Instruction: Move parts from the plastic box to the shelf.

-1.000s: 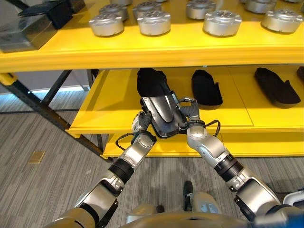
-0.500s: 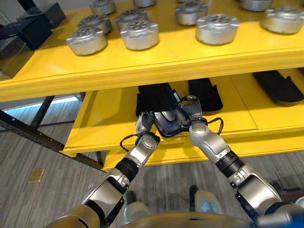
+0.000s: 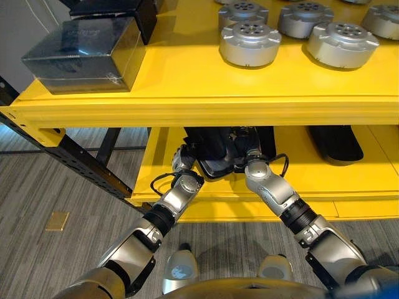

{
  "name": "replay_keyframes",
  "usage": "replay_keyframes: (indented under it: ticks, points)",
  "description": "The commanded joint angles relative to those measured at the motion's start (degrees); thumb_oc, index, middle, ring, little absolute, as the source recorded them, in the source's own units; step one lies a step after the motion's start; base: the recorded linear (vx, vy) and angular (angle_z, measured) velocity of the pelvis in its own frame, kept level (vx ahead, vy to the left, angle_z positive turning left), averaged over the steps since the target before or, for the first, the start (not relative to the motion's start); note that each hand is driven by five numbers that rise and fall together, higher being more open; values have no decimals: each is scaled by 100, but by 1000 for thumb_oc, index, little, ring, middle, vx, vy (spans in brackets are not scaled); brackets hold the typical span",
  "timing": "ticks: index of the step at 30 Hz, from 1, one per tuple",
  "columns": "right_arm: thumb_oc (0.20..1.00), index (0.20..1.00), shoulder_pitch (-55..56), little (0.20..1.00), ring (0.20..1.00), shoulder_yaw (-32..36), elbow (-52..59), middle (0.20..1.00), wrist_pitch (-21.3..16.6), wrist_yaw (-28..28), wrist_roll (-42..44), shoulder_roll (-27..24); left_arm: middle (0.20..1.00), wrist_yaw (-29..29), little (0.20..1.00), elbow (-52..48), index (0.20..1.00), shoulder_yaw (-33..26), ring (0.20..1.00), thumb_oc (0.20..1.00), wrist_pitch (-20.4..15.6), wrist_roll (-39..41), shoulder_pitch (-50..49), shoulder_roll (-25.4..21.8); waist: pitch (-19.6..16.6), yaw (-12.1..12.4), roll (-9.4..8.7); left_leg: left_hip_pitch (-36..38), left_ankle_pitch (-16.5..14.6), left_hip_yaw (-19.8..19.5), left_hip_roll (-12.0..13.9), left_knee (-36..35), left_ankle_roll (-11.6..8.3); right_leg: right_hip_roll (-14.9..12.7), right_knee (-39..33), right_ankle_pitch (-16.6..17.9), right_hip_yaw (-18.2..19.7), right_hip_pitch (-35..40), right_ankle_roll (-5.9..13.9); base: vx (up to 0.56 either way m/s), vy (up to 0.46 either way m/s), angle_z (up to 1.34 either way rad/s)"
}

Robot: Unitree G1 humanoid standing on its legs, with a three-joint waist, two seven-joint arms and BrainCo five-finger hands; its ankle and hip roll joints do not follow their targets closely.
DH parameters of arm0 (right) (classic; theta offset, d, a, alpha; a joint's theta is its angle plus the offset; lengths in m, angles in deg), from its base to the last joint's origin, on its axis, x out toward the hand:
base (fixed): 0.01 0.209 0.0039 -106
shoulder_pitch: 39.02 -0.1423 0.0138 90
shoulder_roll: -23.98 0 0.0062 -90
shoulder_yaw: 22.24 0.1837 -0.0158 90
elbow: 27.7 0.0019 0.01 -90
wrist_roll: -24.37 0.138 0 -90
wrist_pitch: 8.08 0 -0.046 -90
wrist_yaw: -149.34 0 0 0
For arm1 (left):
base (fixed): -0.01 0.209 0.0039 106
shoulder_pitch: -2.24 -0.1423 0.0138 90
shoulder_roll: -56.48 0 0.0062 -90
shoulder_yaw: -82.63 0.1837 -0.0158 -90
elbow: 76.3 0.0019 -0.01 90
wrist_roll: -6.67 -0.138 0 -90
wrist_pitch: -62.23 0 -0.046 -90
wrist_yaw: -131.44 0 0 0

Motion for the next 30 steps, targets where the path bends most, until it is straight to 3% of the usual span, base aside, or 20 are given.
replay_keyframes:
  ticks: [1, 3, 6, 9, 10, 12, 14, 17, 21, 27, 30]
  points:
    - [200, 200, -495, 200, 200, -312, 619, 200, -415, 259, -93, 548, 200, 38, 200, -444, 200, 286, 200, 200, -253, -235, 1111, 481, 152, 5, 194, 472, 110, 637, 19, -207, 374, 315, 555, -878, -69, 111, 108, -193, 187, 10]
    - [200, 200, -658, 200, 200, -267, 591, 200, -446, 186, -76, 578, 200, -51, 200, -400, 200, 261, 200, 200, -233, -210, 1304, 422, 323, 57, 123, 286, -167, 766, -30, 234, 516, 121, 709, -791, -91, 37, 36, -174, 257, -19]
    - [200, 200, -651, 200, 200, -255, 627, 200, -375, 246, -26, 567, 200, -111, 200, -450, 200, 188, 200, 200, -111, -182, 1275, 375, 383, 133, 111, 352, -270, 961, -64, 275, 607, 12, 808, -707, -284, 14, 7, -52, 208, -10]
    - [200, 200, -555, 200, 200, -252, 727, 200, -249, 447, 63, 607, 200, -261, 200, -696, 200, -46, 200, 200, 93, -334, 915, 235, 445, 416, 113, 668, -265, 1414, -113, -4, 644, -93, 670, -406, -1277, 92, 26, -6, 128, -96]
    - [200, 200, -492, 200, 200, -285, 842, 200, -165, 490, 155, 597, 200, -293, 200, -835, 200, -150, 200, 200, 114, -347, 706, 143, 449, 430, 156, 789, -204, 1436, -247, -280, 730, 156, 928, -466, -1293, -22, 22, 25, 123, -139]
    - [200, 200, -337, 200, 200, -412, 990, 200, -130, 509, 199, 555, 200, -317, 200, -921, 200, -254, 200, 200, 123, -415, 501, 102, 422, 344, 206, 938, 16, 1362, -397, -723, 687, 923, 1008, -896, -1180, -69, -89, 67, 80, -57]
    - [200, 200, -275, 200, 200, -475, 984, 200, -219, 699, 50, 564, 200, -106, 200, -1009, 200, -304, 200, 200, 106, -383, 325, 131, 404, 383, 209, 969, 179, 1328, -550, -961, 576, 1397, 690, -1024, -1316, 10, -260, 44, -20, 27]
    - [200, 200, -317, 200, 200, -505, 1053, 200, -336, 1030, -511, 517, 200, 297, 200, -1085, 200, -441, 200, 200, -174, -228, 140, 182, 436, 399, 216, 651, 285, 1230, -747, -955, 541, 1698, -43, -879, -1043, 93, -376, -113, -50, -17]
    - [200, 200, -804, 200, 200, -642, 1205, 200, -183, 997, -864, 482, 200, 445, 200, -836, 200, -515, 200, 200, -760, -269, 276, 228, 564, 394, 265, 311, 394, 1348, -705, -1025, 498, 1728, -202, -887, -1055, -77, -412, -259, -32, -24]
    - [200, 200, -898, 200, 200, -524, 1087, 200, -187, 910, -542, 354, 200, 355, 200, -632, 200, -413, 200, 200, -748, -266, 398, 192, 590, 396, 285, 293, 352, 1341, -686, -928, 486, 1642, 47, -974, -1157, -128, -429, -43, -97, 4]
    - [200, 200, -968, 200, 200, -435, 960, 200, -169, 887, -400, 376, 200, 406, 200, -492, 200, -313, 200, 200, -703, -203, 548, 221, 617, 260, 307, 286, 243, 1598, -634, -692, 473, 1621, 76, -1010, -1194, -122, -484, -87, -135, 7]
